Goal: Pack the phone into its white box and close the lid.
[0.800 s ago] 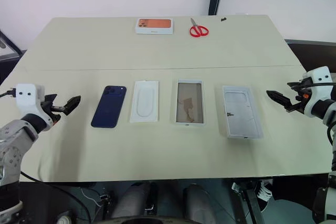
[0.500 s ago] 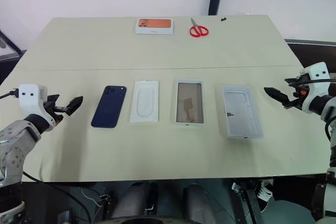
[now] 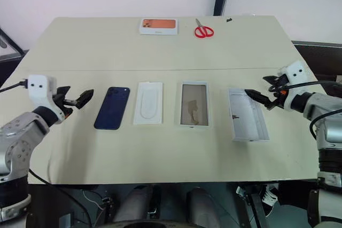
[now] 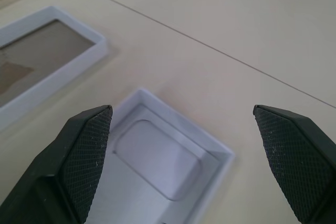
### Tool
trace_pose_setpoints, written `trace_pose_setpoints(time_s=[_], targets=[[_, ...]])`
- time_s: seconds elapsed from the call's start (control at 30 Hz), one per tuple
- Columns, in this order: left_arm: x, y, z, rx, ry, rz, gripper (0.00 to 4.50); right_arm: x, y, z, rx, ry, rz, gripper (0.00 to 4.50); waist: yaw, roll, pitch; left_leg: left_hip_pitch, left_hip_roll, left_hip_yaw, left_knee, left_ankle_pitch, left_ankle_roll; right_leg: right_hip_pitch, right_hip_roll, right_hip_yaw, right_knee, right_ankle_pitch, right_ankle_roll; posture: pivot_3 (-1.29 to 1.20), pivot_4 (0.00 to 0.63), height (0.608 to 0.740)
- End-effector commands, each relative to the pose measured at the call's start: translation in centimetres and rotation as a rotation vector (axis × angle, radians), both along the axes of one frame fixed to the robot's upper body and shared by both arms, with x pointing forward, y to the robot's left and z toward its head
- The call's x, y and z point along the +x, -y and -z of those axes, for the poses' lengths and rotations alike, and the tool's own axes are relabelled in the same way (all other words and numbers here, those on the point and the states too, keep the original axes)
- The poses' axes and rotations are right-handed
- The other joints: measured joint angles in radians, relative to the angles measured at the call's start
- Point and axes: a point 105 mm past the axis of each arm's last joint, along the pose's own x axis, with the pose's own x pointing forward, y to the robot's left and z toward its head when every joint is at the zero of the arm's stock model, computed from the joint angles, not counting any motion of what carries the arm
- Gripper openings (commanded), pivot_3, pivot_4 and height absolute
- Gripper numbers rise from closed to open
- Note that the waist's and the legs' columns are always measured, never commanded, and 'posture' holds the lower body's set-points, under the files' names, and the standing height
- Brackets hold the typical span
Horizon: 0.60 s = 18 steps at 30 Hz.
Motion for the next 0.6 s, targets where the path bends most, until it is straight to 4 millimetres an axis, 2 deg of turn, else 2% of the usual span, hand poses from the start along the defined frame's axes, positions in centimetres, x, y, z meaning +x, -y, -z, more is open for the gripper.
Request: trace_pose_setpoints(time_s=[0.03,0.17,0.23,0.37,0.6], targets=[[1.1,2.5,-1.0,-0.028,0.005,0.105,4.43,-0.7,-2.5,-1.6,-0.01,0.064,-0.075,4.5,0.003,0.0,0.0,0.0,0.0,0.0,0.0,0.0,0.0,0.0,0.0,0.0,0.0,0.0,0.0,0.0,0.15,0.74],[1.5,9.5,-1.3,-0.174,-0.105,0.325,4.43,-1.6,-6.2,-1.7,-0.015,0.067,-0.196,4.5,0.013,0.0,0.0,0.0,0.0,0.0,0.002,0.0,0.0,0.0,0.0,0.0,0.0,0.0,0.0,0.0,0.15,0.74],[1.4,11.7,-1.6,-0.252,-0.143,0.366,4.43,-2.0,-7.4,-1.5,-0.02,0.061,-0.238,4.5,0.011,0.0,0.0,-0.001,0.0,0.0,0.003,0.0,-0.001,0.001,0.0,0.0,0.0,0.001,0.001,0.0,0.15,0.74],[1.7,13.5,-1.2,-0.353,-0.258,0.327,4.43,-2.2,-8.6,-1.1,-0.033,0.05,-0.282,4.5,0.007,-0.001,0.0,-0.001,0.0,0.0,0.004,0.001,-0.001,0.001,0.0,0.0,0.0,0.001,0.002,0.0,0.15,0.74],[2.0,13.3,-0.5,-0.382,-0.348,0.209,4.43,-2.3,-8.6,-0.7,-0.044,0.033,-0.308,4.5,0.007,-0.001,0.0,-0.001,0.0,0.0,0.004,0.001,-0.002,0.001,0.001,0.0,0.0,0.001,0.002,0.0,0.15,0.74]])
